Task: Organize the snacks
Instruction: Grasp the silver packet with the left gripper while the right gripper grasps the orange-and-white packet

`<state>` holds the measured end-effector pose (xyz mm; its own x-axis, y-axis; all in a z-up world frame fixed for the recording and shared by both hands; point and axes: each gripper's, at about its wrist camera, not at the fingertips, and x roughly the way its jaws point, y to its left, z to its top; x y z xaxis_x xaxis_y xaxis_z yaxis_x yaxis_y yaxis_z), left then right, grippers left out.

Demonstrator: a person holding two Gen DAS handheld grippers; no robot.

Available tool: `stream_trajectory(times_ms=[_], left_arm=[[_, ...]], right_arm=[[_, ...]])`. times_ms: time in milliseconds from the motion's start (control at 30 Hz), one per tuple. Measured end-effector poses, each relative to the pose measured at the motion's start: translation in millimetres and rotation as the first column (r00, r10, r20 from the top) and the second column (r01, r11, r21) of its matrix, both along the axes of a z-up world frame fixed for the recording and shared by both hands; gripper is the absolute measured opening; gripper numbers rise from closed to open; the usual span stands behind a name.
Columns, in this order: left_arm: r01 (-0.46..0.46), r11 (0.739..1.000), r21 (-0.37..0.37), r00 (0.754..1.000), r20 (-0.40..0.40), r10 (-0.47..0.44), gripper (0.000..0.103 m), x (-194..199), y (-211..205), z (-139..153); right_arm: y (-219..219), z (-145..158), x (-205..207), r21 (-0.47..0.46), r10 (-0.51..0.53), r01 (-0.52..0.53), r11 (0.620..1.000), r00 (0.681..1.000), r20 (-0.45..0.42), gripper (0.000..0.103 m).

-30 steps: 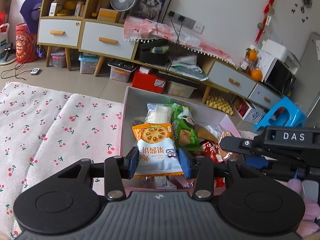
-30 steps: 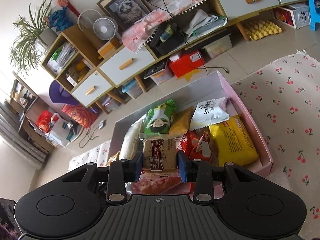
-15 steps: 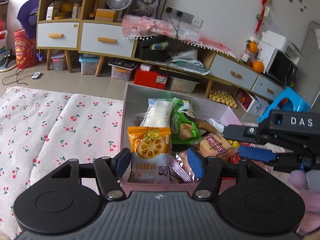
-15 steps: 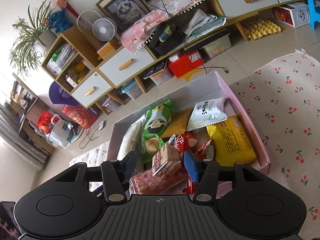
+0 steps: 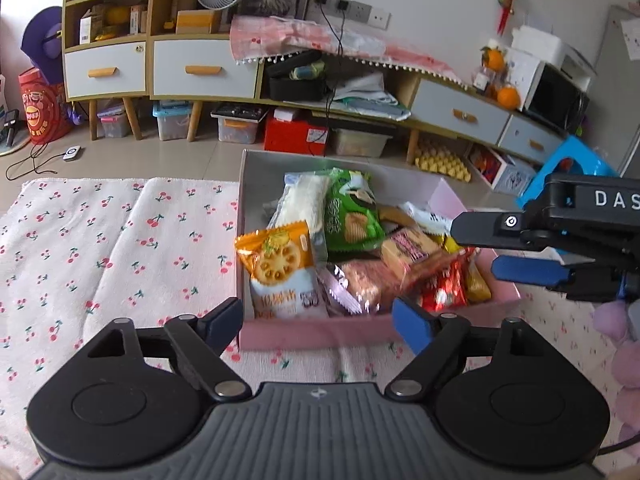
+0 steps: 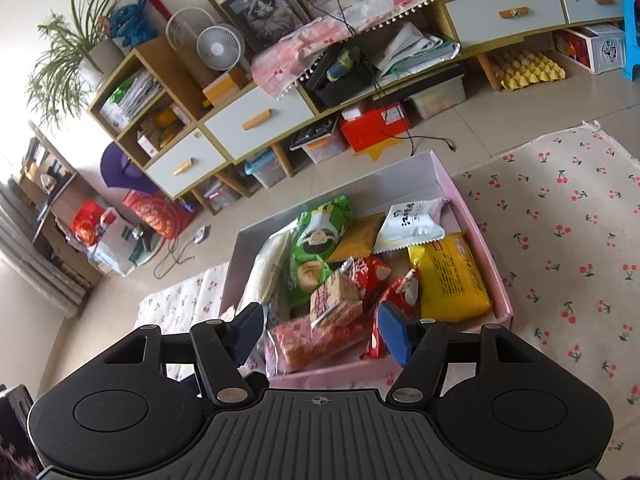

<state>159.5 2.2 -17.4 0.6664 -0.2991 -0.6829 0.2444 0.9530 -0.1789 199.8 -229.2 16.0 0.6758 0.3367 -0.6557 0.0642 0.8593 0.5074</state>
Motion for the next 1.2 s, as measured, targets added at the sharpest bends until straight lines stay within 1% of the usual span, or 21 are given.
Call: stream_trajectory(times_ms=[33, 67, 100, 200, 400, 467, 600, 700, 800, 1067, 1200], left_arm=[[0.007, 1.0, 0.005, 1.0, -0.003, -0.007, 0.081, -3, 1, 1], [0.012, 1.0, 0.011, 1.0, -0.005, -0.012, 0.084, -6, 2, 1], [0.015, 1.0, 0.017, 1.0, -0.006, -0.015, 0.086, -8, 3, 1], [0.031, 0.999, 0.039, 0.999, -0.009, -0.031, 0.089, -16, 6, 1], [0.068, 0.994, 0.089, 0.998, -0.02, -0.066, 0.094, -29, 4, -3], [0.08, 0.991, 0.108, 0.997, -0.022, -0.078, 0.096, -35, 3, -6], [0.114, 0.984, 0.135, 0.993, -0.028, -0.111, 0.097, -42, -3, -10], [0.14, 0.979, 0.146, 0.99, -0.035, -0.136, 0.098, -44, -7, -13], [0.164, 0.975, 0.149, 0.986, -0.059, -0.157, 0.098, -45, -11, -17], [0.198, 0.966, 0.167, 0.979, -0.086, -0.185, 0.099, -50, -22, -27], [0.213, 0.961, 0.174, 0.976, -0.091, -0.2, 0.099, -50, -29, -31]], right_arm=[[0, 2, -3, -0.009, 0.008, -0.008, 1.0, 1.0, -0.002, 0.066], [-1, 3, -6, -0.017, 0.013, -0.013, 1.0, 1.0, -0.003, 0.069], [-1, 4, -9, -0.028, 0.02, -0.02, 0.999, 1.0, -0.004, 0.07], [-3, 7, -19, -0.06, 0.046, -0.047, 0.997, 0.999, -0.013, 0.071], [-15, 7, -38, -0.087, 0.08, -0.083, 0.993, 0.996, -0.041, 0.073], [-19, 7, -43, -0.105, 0.087, -0.092, 0.99, 0.995, -0.047, 0.083], [-26, 5, -58, -0.145, 0.122, -0.129, 0.981, 0.991, -0.05, 0.085], [-28, 1, -68, -0.202, 0.179, -0.186, 0.962, 0.983, -0.051, 0.085], [-32, -6, -77, -0.245, 0.23, -0.239, 0.939, 0.971, -0.065, 0.085], [-43, -25, -98, -0.319, 0.346, -0.361, 0.876, 0.932, -0.105, 0.085], [-43, -36, -108, -0.341, 0.41, -0.431, 0.836, 0.902, -0.136, 0.085]])
